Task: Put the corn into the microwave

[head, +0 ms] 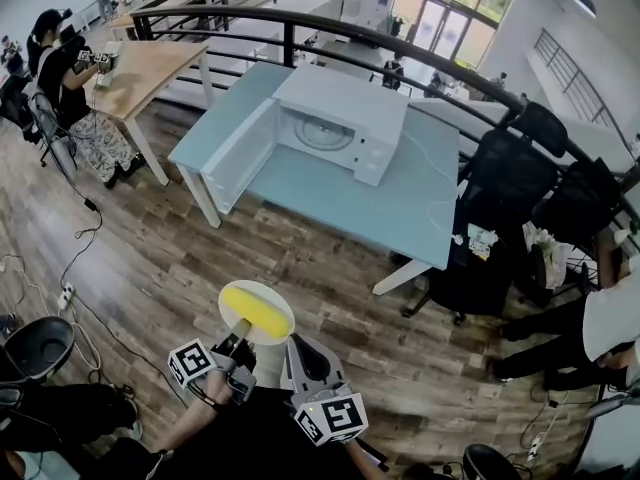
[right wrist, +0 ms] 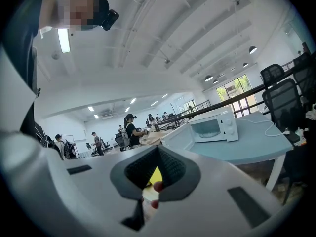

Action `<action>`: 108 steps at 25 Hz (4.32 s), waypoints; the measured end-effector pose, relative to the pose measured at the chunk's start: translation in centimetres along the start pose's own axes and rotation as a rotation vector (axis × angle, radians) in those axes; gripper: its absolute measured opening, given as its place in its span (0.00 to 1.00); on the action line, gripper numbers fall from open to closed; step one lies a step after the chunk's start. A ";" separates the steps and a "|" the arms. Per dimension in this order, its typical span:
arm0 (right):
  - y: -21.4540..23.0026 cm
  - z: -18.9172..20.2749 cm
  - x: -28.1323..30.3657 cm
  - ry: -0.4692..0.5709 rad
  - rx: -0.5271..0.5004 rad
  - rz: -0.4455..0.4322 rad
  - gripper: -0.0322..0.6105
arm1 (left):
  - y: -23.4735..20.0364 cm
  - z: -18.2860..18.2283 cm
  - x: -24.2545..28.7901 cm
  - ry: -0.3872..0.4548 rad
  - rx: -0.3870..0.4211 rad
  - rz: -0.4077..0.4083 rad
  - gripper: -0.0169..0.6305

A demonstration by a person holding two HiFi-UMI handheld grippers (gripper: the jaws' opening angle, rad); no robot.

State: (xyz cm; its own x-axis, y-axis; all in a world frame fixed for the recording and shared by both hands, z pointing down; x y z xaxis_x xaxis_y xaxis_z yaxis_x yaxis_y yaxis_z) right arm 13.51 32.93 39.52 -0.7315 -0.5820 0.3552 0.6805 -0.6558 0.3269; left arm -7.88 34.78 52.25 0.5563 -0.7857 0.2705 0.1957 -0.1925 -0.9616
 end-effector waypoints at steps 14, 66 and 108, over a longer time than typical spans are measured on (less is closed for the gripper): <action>6.6 -3.6 3.4 -0.009 -0.030 -0.016 0.06 | 2.1 -3.1 6.7 0.037 0.002 -0.012 0.07; 17.2 -8.2 10.0 -0.039 -0.047 0.062 0.06 | 3.8 -10.3 20.3 0.014 -0.020 0.013 0.07; 26.5 -18.1 24.4 -0.123 -0.022 0.148 0.06 | 4.1 -26.6 36.6 -0.032 -0.054 -0.006 0.07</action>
State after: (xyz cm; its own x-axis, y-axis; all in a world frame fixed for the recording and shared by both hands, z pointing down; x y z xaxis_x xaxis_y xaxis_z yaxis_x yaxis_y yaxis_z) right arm 12.88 -7.34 40.99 -0.6120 -0.6103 0.5029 0.7780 -0.5789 0.2442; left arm -8.20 -10.46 56.99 0.5810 -0.7653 0.2769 0.1556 -0.2295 -0.9608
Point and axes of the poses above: the fingertips, and each gripper's own axes: x forward along the fingers, y to its right, z out of its underside, the point moved 9 cm from there along -x, backward along the fingers, and after that the axes turned 15 degrees about -y, right-handed, at the moved point
